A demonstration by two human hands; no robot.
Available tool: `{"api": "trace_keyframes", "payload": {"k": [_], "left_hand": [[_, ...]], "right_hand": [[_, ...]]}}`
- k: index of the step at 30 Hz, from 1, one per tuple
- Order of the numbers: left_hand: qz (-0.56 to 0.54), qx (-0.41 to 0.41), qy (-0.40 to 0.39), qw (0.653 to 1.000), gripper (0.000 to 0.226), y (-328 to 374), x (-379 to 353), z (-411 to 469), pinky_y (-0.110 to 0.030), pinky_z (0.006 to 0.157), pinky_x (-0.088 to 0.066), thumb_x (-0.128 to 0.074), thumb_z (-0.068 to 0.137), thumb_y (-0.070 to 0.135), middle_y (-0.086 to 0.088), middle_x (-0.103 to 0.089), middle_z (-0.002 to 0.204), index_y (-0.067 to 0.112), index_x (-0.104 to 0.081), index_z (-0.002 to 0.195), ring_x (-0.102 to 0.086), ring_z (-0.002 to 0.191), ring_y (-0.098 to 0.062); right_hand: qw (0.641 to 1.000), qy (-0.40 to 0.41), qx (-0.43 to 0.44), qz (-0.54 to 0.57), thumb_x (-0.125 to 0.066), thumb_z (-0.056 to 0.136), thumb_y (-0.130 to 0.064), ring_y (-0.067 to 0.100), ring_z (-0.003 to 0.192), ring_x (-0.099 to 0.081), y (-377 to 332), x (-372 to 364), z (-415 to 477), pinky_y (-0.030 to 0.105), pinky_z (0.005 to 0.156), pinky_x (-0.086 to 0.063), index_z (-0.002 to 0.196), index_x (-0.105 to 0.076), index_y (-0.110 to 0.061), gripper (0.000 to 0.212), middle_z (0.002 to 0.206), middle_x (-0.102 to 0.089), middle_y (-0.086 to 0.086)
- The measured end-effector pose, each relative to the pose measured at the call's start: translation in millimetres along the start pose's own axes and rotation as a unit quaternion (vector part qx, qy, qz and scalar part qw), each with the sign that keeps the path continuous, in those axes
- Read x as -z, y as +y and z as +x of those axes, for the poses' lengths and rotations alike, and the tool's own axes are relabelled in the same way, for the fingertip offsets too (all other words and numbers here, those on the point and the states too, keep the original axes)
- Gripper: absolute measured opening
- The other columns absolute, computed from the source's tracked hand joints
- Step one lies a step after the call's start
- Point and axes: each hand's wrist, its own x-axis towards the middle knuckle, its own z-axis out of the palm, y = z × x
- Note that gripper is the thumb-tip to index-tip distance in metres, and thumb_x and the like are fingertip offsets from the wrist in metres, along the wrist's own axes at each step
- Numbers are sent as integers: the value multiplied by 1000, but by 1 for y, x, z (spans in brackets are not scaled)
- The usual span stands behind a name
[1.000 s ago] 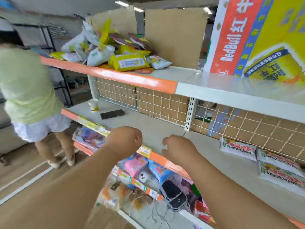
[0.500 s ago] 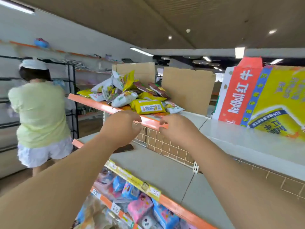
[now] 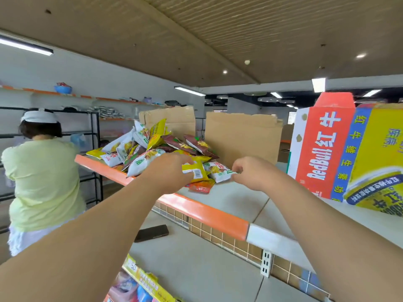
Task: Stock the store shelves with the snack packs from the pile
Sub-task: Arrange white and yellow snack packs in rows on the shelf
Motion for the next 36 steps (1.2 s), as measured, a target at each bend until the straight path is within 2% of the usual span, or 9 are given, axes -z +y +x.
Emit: {"api": "trace_keyframes", "payload": {"k": [7, 12, 15, 19, 23, 25, 29, 32, 36], "left_hand": [[46, 48, -60, 996, 54, -14, -36, 35, -40, 103, -46, -60, 89, 50, 4, -49, 148, 42, -50, 141, -50, 131, -23], [75, 60, -85, 992, 69, -31, -54, 46, -49, 102, -47, -55, 72, 54, 10, -45, 145, 47, -46, 140, -45, 132, -22], [76, 49, -93, 992, 73, -43, -56, 56, -48, 100, -47, -63, 73, 42, 10, -44, 143, 48, -42, 142, -43, 132, -22], [78, 9, -92, 993, 89, -58, -62, 69, -42, 101, -47, -71, 70, 26, 9, -45, 141, 49, -34, 147, -40, 129, -25], [86, -48, -104, 990, 81, -71, -55, 87, -34, 94, -47, -72, 78, 27, 8, -51, 139, 50, -35, 147, -48, 122, -19], [77, -65, -135, 986, 77, -73, -40, 99, -29, 79, -48, -73, 78, 28, 10, -55, 134, 50, -40, 144, -53, 109, -16], [-35, -79, -227, 970, 71, -69, -19, 125, -31, 82, -54, -76, 82, 27, 6, -55, 134, 49, -46, 142, -60, 108, -17], [-161, -90, -303, 935, 59, -60, -26, 143, -33, 70, -61, -73, 88, 17, -6, -60, 119, 43, -52, 137, -67, 94, -23], [-305, -79, -419, 852, 52, -34, -49, 162, -43, 76, -62, -63, 96, 5, 2, -70, 104, 33, -54, 139, -73, 88, -22]], "right_hand": [[995, -96, 0, -13, -62, 91, -44, 18, 97, -57, 12, -15, 45, 30, 80, -49, 122, -63, -30, 33, 114, -60, -5], [986, -160, 11, -38, -61, 96, -42, 13, 72, -50, 3, -26, 65, 26, 72, -40, 132, -60, -24, 41, 112, -54, -2], [984, -174, 9, -34, -63, 94, -45, 19, 93, -54, -3, -32, 83, 26, 79, -42, 140, -55, -29, 49, 129, -56, 0], [976, -200, 36, -81, -60, 94, -50, 26, 126, -51, -15, -45, 109, 31, 98, -44, 149, -43, -38, 59, 149, -42, 6], [976, -203, 17, -81, -60, 93, -51, 30, 124, -51, -18, -64, 124, 37, 103, -46, 147, -43, -42, 57, 141, -33, 7], [978, -196, 9, -71, -62, 92, -49, 27, 121, -53, -15, -73, 125, 36, 101, -47, 143, -48, -40, 54, 137, -36, 4], [984, -174, -10, -24, -64, 82, -42, 21, 86, -62, -4, -67, 128, 30, 77, -51, 97, -70, -25, 23, 101, -61, 5], [977, -197, -76, -43, -69, 86, -43, 19, 69, -58, 11, -41, 121, 27, 64, -45, 85, -71, -20, 24, 79, -66, 3], [956, -237, -162, -63, -80, 79, -44, 21, 58, -57, 47, -13, 100, 24, 53, -43, 73, -68, -11, 35, 61, -64, 0]]}}
